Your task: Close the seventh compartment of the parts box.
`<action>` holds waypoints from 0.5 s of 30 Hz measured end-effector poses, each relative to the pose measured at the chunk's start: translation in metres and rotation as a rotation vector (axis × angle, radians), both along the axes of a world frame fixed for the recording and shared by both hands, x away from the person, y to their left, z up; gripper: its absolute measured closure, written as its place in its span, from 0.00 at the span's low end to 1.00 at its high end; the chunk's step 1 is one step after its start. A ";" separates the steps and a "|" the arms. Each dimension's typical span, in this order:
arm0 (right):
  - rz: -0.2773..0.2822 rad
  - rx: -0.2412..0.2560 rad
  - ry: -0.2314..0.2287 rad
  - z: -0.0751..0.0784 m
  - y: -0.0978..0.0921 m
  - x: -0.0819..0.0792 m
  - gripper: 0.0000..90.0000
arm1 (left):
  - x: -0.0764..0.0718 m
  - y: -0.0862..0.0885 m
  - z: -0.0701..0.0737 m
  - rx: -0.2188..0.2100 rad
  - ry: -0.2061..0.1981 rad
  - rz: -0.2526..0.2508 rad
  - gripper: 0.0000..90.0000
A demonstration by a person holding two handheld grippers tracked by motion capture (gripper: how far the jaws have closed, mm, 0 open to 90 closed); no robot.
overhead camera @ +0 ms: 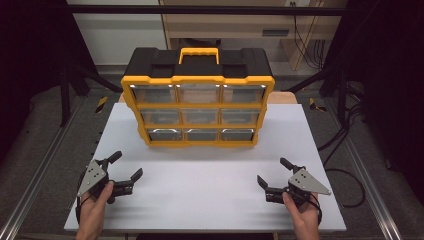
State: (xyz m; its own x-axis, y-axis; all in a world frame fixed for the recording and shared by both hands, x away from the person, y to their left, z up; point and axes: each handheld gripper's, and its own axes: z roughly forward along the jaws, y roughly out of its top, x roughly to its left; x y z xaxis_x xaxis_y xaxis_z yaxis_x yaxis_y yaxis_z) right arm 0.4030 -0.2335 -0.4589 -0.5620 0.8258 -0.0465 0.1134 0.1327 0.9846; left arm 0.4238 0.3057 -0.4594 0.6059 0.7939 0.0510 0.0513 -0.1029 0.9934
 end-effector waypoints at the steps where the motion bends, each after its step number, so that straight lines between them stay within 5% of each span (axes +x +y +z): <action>1: 0.000 0.001 -0.001 0.000 0.000 0.000 0.04 | 0.000 0.000 -0.001 0.000 -0.002 -0.002 0.03; 15: 0.002 0.006 -0.004 -0.001 0.003 0.001 0.03 | 0.001 0.000 -0.006 -0.019 -0.011 0.021 0.03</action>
